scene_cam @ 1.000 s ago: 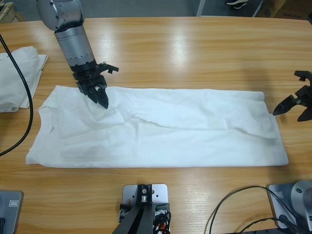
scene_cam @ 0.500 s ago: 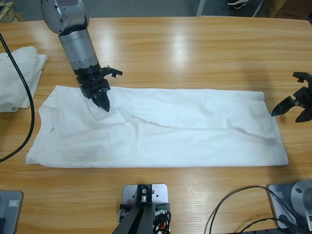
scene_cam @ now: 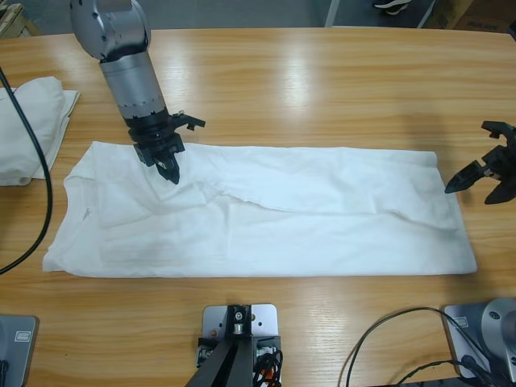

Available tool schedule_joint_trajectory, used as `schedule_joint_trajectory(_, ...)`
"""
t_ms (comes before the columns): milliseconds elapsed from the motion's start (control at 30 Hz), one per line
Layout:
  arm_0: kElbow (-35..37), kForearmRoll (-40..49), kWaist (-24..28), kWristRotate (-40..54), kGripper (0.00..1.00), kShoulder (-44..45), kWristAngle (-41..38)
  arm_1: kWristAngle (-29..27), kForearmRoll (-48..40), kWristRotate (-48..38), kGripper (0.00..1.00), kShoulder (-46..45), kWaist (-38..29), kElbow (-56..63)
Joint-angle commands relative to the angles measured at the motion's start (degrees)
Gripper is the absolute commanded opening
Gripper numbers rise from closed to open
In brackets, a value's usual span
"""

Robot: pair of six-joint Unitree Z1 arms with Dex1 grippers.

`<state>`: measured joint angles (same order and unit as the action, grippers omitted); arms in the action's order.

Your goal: Fold clothes

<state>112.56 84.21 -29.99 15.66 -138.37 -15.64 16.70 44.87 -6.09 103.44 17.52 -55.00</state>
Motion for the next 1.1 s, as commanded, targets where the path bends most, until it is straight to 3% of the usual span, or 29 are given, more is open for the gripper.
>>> schedule_joint_trajectory(33,2.1,-0.8,1.4,-1.9,0.0,3.3,-3.7,1.0,-0.7,-0.9,1.0,-0.3,0.4,1.8)
schedule_joint_trajectory(400,15.1,-0.6,2.2,-5.9,0.0,2.2,-7.8,1.0,-0.7,-0.9,1.0,-0.6,0.4,1.8)
schedule_joint_trajectory(867,16.0,0.2,-6.4,-0.9,0.0,-4.3,-6.2,1.0,-0.8,-0.9,1.0,0.1,0.4,1.8)
schedule_joint_trajectory(1100,14.8,2.2,-6.1,-0.8,0.0,-6.1,-6.1,1.2,-0.9,-0.9,1.0,0.1,0.4,2.0)
